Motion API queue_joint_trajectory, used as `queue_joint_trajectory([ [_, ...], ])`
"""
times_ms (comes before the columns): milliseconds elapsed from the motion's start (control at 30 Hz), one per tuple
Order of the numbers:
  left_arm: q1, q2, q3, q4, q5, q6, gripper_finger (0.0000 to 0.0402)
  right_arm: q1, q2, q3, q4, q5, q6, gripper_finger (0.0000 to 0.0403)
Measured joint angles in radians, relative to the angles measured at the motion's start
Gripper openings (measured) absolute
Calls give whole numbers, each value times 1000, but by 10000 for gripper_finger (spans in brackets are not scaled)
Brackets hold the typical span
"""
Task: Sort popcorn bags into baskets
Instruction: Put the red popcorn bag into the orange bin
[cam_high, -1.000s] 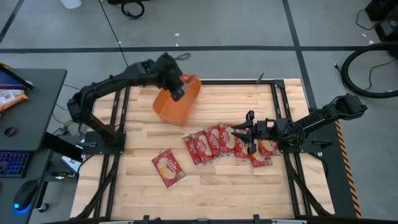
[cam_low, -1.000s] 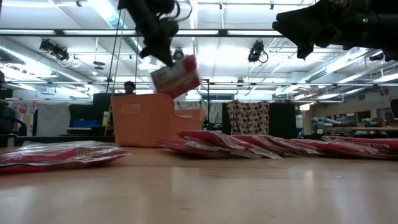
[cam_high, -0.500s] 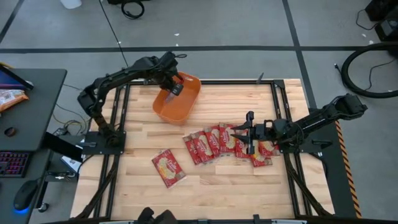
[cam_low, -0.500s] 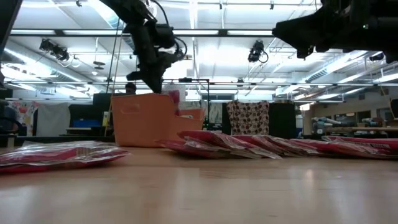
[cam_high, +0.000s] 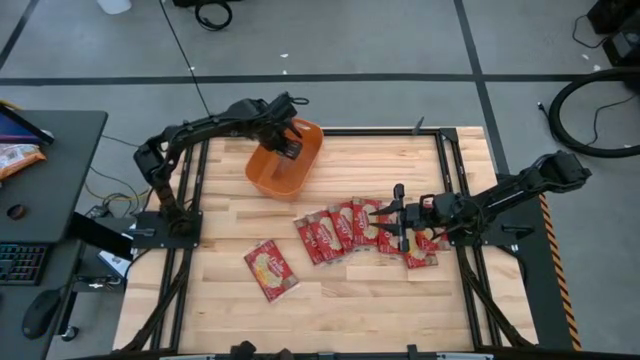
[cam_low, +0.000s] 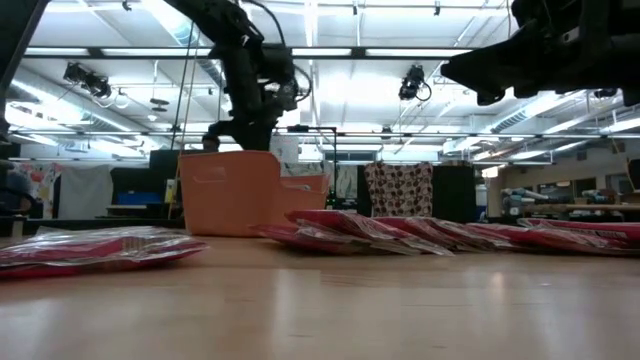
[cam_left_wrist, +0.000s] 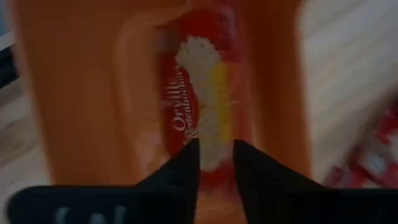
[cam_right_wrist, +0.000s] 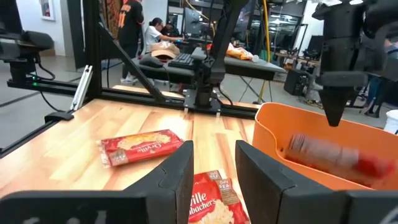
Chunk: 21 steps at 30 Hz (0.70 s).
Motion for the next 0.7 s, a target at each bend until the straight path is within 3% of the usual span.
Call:
queue_joint_trajectory([
  [167,-117,-30,2,105,-26,222,153,0,-51,0,-70,0,-1,123],
  [400,-390,-3,0,151,-86,597,154,0,-135,0,-192,4,-32,123],
  [567,-542,38,1,218,-213,764,161,0,-193,0,-258,5,-49,123],
  [700,-624,81,1,217,-225,885,183,0,-223,0,-264,5,-19,123],
])
